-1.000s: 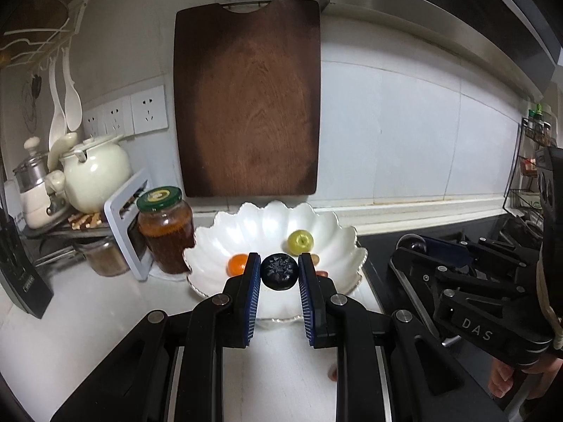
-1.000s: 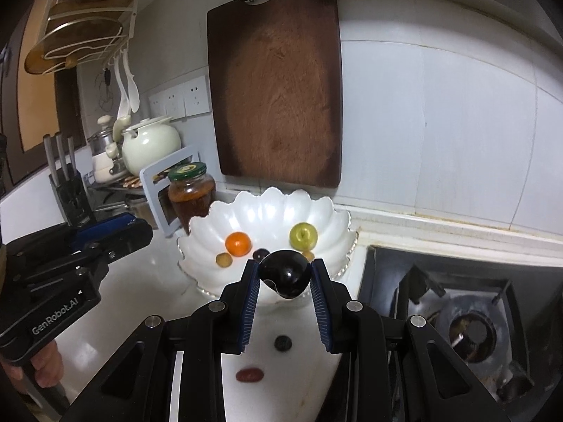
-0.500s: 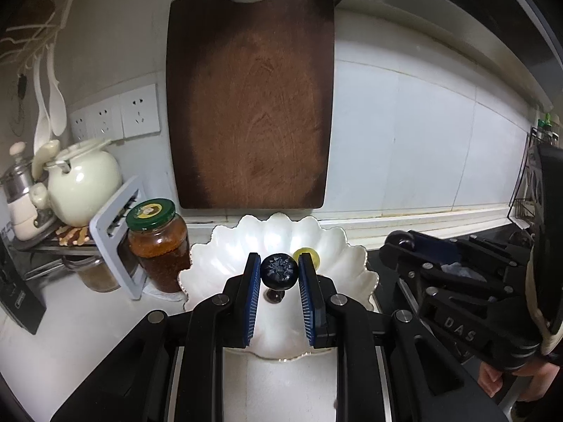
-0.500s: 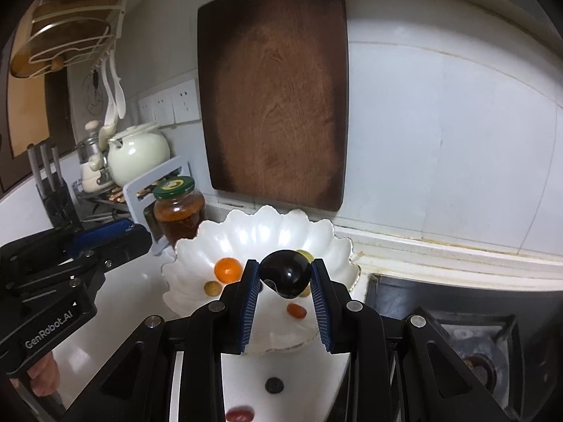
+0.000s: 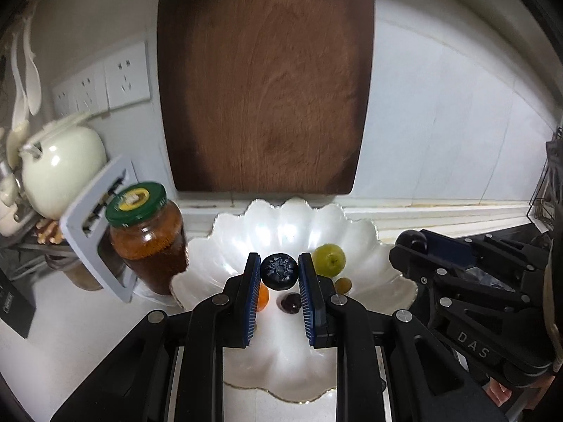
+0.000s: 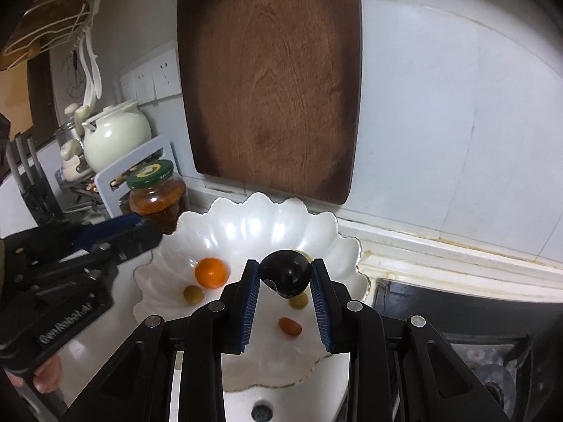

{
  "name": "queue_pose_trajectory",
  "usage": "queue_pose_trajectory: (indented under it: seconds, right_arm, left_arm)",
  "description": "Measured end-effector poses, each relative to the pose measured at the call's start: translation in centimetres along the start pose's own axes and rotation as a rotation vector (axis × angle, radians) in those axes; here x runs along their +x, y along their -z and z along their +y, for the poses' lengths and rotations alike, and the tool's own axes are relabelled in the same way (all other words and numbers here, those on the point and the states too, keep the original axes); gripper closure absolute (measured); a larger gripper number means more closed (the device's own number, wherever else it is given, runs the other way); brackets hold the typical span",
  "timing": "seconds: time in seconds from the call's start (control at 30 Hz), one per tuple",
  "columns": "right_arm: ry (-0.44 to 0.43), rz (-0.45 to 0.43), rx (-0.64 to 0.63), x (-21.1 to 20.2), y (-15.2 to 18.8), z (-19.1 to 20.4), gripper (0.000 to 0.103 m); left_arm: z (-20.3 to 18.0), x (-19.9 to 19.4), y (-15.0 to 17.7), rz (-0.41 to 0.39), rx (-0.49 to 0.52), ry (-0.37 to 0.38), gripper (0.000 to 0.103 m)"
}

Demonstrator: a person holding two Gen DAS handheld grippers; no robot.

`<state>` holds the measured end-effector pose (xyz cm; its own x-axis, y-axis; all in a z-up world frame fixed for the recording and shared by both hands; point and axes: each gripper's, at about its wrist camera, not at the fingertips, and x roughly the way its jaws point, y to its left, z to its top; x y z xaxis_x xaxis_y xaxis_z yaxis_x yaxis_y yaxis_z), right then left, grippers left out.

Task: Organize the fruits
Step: 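Carry the blueberry and the dark plum up over the white bowl, then open both tools to drop the blueberry and plum into the bowl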

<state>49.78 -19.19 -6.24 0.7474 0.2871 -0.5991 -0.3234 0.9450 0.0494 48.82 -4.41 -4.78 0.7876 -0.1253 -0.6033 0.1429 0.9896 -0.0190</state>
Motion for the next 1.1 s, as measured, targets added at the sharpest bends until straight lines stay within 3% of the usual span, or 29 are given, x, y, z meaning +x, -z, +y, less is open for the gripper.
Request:
queue_pose_trajectory:
  seconds: [0.2, 0.6, 0.7, 0.83, 1.1]
  right_arm:
    - [0.003, 0.064, 0.011, 2.6, -0.2, -0.4, 0.072]
    - [0.009, 0.141, 0.045, 5.7, 0.5, -1.6, 0.072]
    - [0.008, 0.151, 0.045, 6.0, 0.5, -1.8, 0.071]
    - [0.007, 0.142, 0.060, 6.0, 0.5, -2.1, 0.061]
    - [0.007, 0.129, 0.056, 4.5, 0.8, -2.2, 0.061]
  left_arm:
    - [0.3, 3.1, -0.1, 0.072, -0.010, -0.015, 0.081]
    - [0.2, 6.5, 0.0, 0.141, -0.004, -0.065, 0.080]
    - [0.2, 6.7, 0.1, 0.150, -0.001, -0.072, 0.068]
    - [0.1, 6.4, 0.0, 0.141, 0.008, -0.094, 0.065]
    - [-0.2, 3.6, 0.1, 0.098, 0.023, -0.155, 0.048]
